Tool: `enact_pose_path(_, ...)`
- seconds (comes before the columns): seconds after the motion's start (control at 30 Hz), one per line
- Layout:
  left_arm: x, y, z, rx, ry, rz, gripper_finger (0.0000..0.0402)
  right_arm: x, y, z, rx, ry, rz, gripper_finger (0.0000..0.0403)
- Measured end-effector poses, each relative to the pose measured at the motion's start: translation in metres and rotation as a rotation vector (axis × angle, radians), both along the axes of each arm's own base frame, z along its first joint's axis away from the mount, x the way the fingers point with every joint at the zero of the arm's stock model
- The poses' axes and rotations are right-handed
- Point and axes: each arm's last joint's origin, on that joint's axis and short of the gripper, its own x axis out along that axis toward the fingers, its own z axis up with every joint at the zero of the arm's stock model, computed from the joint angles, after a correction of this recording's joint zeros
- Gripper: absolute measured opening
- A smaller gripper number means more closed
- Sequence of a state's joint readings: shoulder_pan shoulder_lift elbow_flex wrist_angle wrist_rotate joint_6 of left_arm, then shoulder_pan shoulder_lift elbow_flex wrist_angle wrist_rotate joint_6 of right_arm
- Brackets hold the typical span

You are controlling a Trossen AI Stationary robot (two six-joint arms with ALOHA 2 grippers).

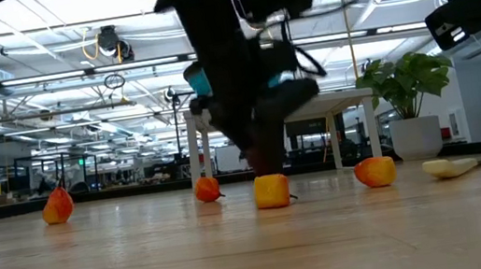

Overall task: Pick & Place Fruit
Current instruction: Put the pomegranate into the blue strainer bowl on the shelf

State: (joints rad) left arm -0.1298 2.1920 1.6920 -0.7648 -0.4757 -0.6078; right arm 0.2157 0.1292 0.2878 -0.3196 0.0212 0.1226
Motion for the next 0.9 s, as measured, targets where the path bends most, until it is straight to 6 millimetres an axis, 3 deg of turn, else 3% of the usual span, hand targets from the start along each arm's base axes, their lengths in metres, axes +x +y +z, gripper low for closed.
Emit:
enact_pose_path(0.3,-0.01,-0.01,0.048,0.009,-0.12,-0.018,0.0186,0.0,0.0,0.0,-0.001,-0.001,-0.001,0.0)
enact_pose_path(0.53,-0.021,-0.023,0.088,-0.116,-0.232,-0.09,0.0186,0.0,0.0,0.0,-0.003,-0.001,-0.001,0.0)
enact_pose_path(0.9,-0.017,-0.049,0.142,-0.232,-0.581,-0.335,0.0186,0.0,0.0,0.0,-0.004,-0.001,-0.002,0.0)
